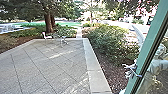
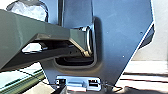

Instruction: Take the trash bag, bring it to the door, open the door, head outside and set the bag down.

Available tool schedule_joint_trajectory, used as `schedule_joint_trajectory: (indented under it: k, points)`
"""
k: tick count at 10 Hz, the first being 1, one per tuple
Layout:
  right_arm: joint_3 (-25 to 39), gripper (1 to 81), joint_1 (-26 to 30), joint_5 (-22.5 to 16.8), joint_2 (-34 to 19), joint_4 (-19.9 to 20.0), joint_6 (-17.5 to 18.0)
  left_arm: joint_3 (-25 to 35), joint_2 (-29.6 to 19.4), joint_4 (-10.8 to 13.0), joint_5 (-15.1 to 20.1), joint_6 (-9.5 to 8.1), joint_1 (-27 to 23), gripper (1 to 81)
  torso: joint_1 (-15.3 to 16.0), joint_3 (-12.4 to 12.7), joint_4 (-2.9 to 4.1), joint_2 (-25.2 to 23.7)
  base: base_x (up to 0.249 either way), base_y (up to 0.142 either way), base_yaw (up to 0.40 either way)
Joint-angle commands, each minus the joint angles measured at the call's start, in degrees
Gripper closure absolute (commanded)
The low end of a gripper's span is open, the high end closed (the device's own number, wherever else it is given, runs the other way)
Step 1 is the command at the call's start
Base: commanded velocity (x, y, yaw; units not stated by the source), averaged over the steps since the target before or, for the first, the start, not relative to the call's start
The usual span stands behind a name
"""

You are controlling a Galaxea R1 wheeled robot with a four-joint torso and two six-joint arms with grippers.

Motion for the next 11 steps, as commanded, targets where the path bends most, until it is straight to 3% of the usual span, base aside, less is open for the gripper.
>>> schedule_joint_trajectory:
  k: [1, 11]
  points:
    - [0.4, 1.0, 1.9, -3.9, 0.2, 0.0, -0.2, 0.2, -0.1, 0.0, 3.2, 0.22, -2.4, 81.1, 0.0, 0.0, 0.0, 0.0, 0.101, 0.0, 0.0]
    - [0.3, 1.0, 1.9, -3.9, 0.2, 0.0, -0.2, 0.2, -0.1, 0.0, 3.2, 0.22, -2.3, 81.1, -0.1, 0.0, 0.0, 0.0, 0.11, 0.0, 0.0]
